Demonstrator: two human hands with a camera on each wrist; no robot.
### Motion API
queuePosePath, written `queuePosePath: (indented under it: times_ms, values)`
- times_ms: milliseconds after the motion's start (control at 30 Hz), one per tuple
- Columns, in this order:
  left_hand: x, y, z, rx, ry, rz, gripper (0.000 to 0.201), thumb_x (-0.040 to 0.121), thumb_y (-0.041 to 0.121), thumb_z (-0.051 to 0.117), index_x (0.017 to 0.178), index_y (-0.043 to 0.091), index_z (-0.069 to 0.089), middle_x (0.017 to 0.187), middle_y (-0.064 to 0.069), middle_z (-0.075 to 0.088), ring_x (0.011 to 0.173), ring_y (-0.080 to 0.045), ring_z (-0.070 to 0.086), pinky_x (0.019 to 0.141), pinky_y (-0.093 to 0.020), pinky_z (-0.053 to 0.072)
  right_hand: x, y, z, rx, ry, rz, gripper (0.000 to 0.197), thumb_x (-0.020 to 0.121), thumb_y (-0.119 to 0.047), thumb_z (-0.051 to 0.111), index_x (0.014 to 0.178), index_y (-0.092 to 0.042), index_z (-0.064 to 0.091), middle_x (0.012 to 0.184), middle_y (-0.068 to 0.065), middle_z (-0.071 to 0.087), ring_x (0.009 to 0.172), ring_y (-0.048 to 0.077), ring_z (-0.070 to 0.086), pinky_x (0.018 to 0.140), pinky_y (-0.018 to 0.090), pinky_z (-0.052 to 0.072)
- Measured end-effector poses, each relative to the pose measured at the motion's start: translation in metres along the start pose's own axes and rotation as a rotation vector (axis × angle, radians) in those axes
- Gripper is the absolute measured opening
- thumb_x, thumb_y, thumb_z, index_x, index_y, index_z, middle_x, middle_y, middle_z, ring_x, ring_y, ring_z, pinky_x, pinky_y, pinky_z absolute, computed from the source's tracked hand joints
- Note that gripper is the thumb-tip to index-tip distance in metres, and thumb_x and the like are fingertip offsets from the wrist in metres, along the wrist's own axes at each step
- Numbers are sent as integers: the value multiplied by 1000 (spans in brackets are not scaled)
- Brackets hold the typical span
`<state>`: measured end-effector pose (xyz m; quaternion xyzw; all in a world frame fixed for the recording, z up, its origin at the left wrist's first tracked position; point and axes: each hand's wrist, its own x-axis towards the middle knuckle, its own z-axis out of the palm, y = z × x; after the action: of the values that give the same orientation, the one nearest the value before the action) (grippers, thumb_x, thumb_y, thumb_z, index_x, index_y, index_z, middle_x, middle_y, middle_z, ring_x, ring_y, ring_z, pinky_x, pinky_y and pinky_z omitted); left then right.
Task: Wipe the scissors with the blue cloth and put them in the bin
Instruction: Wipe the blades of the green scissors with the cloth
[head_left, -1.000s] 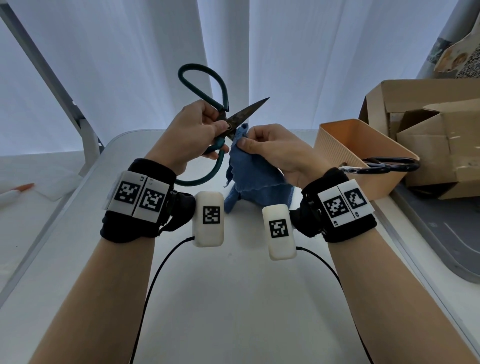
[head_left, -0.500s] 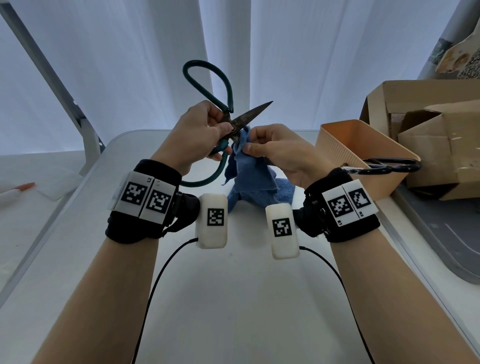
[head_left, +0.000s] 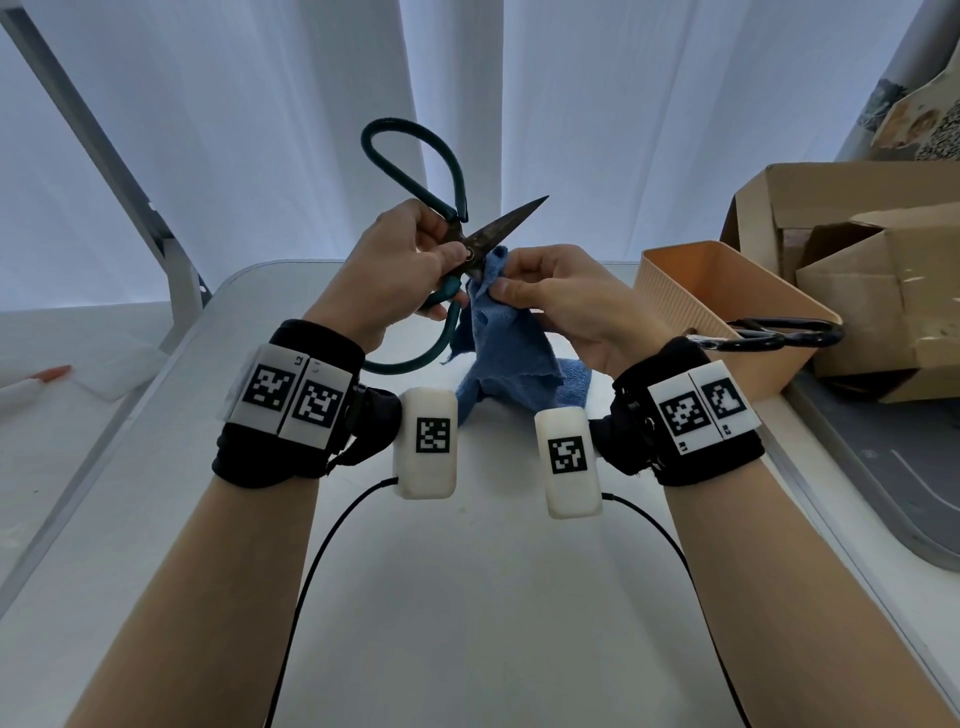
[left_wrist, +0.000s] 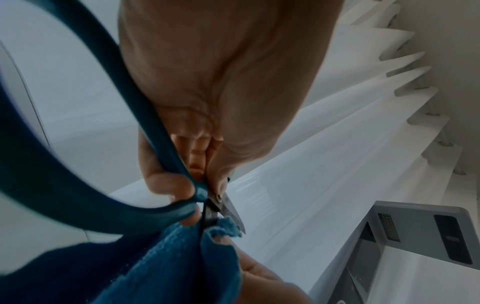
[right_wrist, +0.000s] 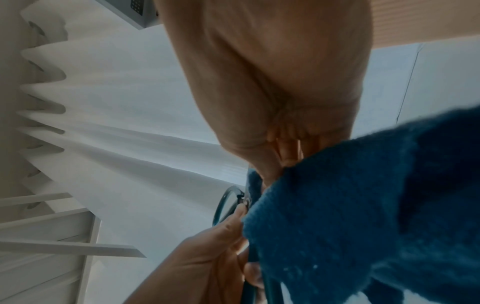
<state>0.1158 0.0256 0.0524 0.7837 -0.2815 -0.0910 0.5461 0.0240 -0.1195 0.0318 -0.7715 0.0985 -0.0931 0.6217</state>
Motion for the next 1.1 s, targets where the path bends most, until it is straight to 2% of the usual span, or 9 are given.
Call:
queuePosePath:
  times_ms: [100,233,367,433,533,633,733,933,1100]
  values:
    - [0,1,-2,0,15,-1,18,98,12,59,114,4,54,109,-17,65,69,-20,73,48,-23,51,2,0,1,34,94,14,12,97,-10,60,90,-12,70,92,10,70,84,18,64,79,34,54]
    - [0,1,-7,-3,16,-14,21,99,11,58,117,1,53,97,-10,67,63,-15,72,48,-23,52,3,-2,0,191,273,19,15,100,-12,52,98,-12,67,91,8,64,80,21,59,75,34,51]
    - [0,1,-8,-13,22,-24,20,99,10,58,116,1,54,88,-4,65,62,-15,72,47,-22,50,2,-6,-11,392,317,90,18,94,-16,49,99,-9,65,93,8,66,84,23,61,79,35,54]
    - [0,0,-8,-13,21,-26,20,99,9,58,116,1,54,86,-3,65,62,-15,71,47,-22,50,0,-9,-12,431,305,116,19,95,-17,50,87,-8,64,80,5,68,78,22,62,76,34,55]
    - [0,0,-7,-20,16,-26,19,98,9,58,115,1,54,88,-5,64,62,-15,71,47,-23,50,-5,-11,-9,412,141,51,27,97,2,46,77,-4,64,66,7,66,61,18,63,58,25,54]
    - [0,0,-5,-25,8,-27,18,98,9,59,115,2,53,91,-7,62,59,-15,70,46,-23,50,-6,-10,-3,249,35,30,29,96,10,43,94,-3,69,83,9,71,73,15,67,72,26,54]
    - [-1,1,-2,-20,-3,-22,17,98,9,59,113,4,54,93,-6,62,57,-12,69,46,-22,50,-1,-4,0,183,61,25,29,93,12,51,118,4,60,102,16,68,89,21,65,78,28,55]
    - [-1,4,-7,-61,-9,-19,9,99,10,58,107,7,53,94,-10,65,59,-12,69,47,-23,50,1,0,4,187,120,-63,26,90,13,55,115,6,57,84,9,68,75,17,66,69,26,56]
    - [-2,2,-5,-29,-5,-21,14,98,8,59,110,5,53,94,-8,62,59,-15,70,45,-23,50,4,1,9,129,100,-44,37,87,22,44,117,5,57,87,16,68,78,24,65,65,27,56]
